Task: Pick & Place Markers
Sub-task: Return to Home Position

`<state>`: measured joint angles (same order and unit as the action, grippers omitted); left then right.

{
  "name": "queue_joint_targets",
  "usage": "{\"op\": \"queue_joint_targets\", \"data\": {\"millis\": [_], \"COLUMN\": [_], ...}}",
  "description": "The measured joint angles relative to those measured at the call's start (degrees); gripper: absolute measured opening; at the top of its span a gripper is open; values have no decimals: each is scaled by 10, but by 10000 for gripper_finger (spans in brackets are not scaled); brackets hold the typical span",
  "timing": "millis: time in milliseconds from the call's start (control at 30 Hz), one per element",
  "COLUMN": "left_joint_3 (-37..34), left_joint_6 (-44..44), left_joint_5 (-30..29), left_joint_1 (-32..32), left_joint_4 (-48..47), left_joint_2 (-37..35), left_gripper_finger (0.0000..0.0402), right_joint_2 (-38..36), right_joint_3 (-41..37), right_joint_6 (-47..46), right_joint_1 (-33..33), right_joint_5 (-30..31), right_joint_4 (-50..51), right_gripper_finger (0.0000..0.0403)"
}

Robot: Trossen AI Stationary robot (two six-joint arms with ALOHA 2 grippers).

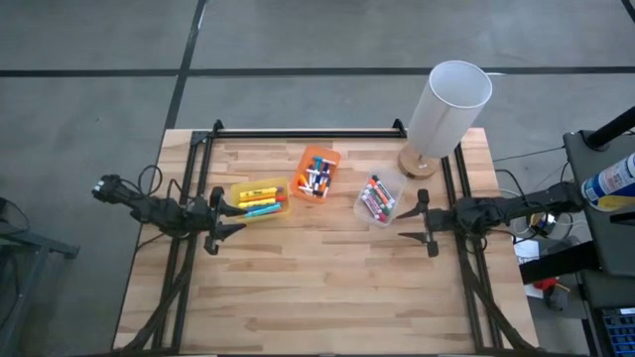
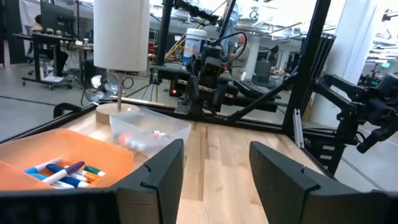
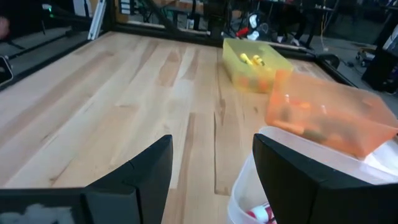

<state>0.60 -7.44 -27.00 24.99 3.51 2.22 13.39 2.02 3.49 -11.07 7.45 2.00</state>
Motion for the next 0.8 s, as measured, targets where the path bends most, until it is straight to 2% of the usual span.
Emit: {"op": "queue_joint_targets", "data": {"millis": [800], "left_joint_3": [-1], "left_joint_6": [0], "left_joint_5": [-1], "left_joint_1": [0], "left_joint_4": [-4], "left_joint_2": [1], "left_gripper_finger": [179], "right_joint_2": [14], "right_joint_3": [0], "right_joint_6": [-3], "right_joint_1": [0], "right_joint_5": [0], "right_joint_4": [0], "right_gripper_finger": [215]}}
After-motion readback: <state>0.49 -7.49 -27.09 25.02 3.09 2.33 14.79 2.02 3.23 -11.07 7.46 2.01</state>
